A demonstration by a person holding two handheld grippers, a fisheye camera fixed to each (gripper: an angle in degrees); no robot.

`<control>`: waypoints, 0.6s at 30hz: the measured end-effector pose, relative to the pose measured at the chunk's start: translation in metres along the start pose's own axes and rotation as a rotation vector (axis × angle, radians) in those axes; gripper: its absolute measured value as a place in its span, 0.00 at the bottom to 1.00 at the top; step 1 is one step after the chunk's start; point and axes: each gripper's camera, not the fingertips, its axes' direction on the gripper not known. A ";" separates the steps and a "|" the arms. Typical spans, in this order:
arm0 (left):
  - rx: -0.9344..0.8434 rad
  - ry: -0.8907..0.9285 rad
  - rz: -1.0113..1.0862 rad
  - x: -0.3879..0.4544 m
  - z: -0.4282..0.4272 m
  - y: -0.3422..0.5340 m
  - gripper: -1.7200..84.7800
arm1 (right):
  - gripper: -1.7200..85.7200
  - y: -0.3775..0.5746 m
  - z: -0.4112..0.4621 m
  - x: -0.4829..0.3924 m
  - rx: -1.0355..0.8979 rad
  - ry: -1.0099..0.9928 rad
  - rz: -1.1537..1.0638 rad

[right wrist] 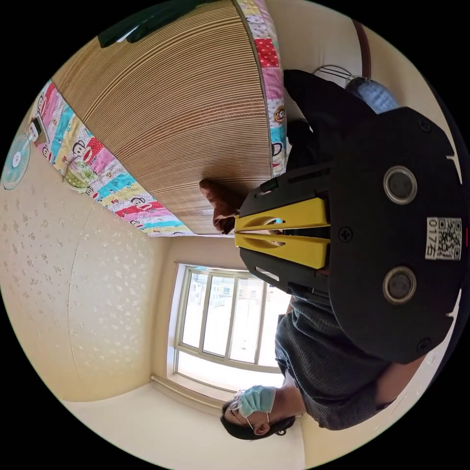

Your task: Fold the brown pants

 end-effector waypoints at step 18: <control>-0.148 -0.253 1.683 0.317 0.041 0.373 0.08 | 0.06 -0.039 0.022 -0.030 -0.078 -0.124 -0.325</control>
